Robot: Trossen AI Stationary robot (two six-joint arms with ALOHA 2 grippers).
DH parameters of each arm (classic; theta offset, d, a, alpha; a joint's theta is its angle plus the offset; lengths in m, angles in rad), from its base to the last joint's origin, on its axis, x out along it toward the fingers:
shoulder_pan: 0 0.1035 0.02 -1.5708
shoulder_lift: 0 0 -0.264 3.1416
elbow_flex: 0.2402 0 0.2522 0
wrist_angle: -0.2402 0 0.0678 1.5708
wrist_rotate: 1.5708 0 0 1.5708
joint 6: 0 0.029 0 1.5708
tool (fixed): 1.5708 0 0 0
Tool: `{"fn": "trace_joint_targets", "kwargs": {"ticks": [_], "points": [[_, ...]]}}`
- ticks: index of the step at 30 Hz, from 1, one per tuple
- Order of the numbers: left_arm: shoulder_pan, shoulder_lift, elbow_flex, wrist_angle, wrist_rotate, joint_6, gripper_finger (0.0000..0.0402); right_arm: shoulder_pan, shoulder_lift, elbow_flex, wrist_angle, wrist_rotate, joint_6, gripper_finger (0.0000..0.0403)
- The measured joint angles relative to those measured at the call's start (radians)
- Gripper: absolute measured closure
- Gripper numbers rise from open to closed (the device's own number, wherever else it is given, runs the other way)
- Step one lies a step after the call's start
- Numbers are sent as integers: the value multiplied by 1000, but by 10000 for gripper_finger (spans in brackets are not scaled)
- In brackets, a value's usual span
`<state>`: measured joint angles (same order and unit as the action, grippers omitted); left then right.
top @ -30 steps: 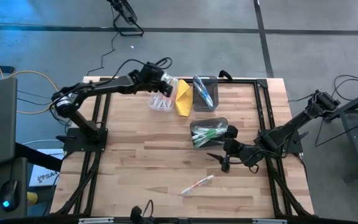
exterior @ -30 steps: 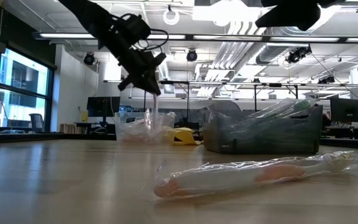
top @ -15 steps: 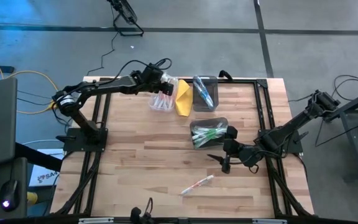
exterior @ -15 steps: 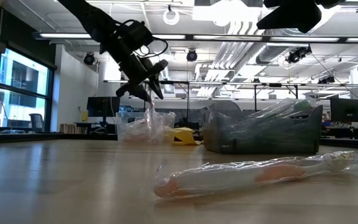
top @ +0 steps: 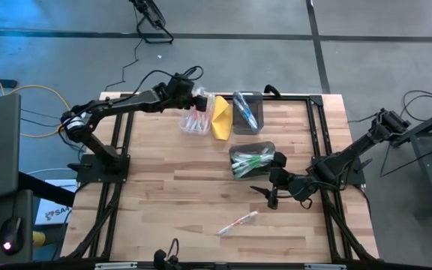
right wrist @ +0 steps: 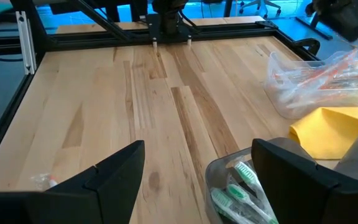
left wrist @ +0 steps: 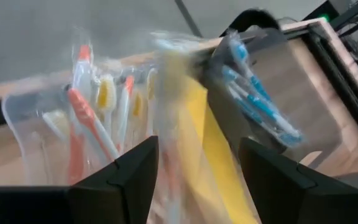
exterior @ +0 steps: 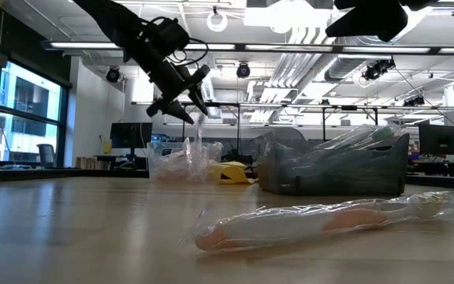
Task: Pick & Place Toothbrushes
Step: Put the orange toothbrush into the transparent bin
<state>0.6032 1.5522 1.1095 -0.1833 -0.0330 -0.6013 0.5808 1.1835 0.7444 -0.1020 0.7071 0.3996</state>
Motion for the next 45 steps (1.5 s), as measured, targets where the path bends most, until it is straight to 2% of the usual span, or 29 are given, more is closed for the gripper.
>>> {"fn": "trace_joint_targets", "kwargs": {"ticks": [6, 11, 20, 23, 27, 33, 41, 45], "points": [[1, -74, 0, 0, -7, 36, 184, 0, 0, 0, 0, 0, 0, 115], [1, -156, 0, 1, -61, 99, 184, 0, 0, 0, 1, 0, -3, 115], [-1, -249, 0, -48, -65, 149, 184, 0, 0, 0, 4, 0, -3, 115], [-1, -256, 0, -96, -58, 149, 184, 0, 0, 0, 9, 0, -3, 115], [-18, -255, 0, -152, 2, 174, 184, 0, 0, 0, 9, -6, -2, 115], [-187, -256, 0, -192, -56, 296, 184, 0, 0, 0, 9, -15, 24, 115], [-502, -271, 0, -179, -260, 403, 184, 2, 0, 0, 22, -101, 27, 115], [-649, -285, -1, -194, -328, 437, 184, 2, 0, 0, 41, -136, 27, 115]]}}
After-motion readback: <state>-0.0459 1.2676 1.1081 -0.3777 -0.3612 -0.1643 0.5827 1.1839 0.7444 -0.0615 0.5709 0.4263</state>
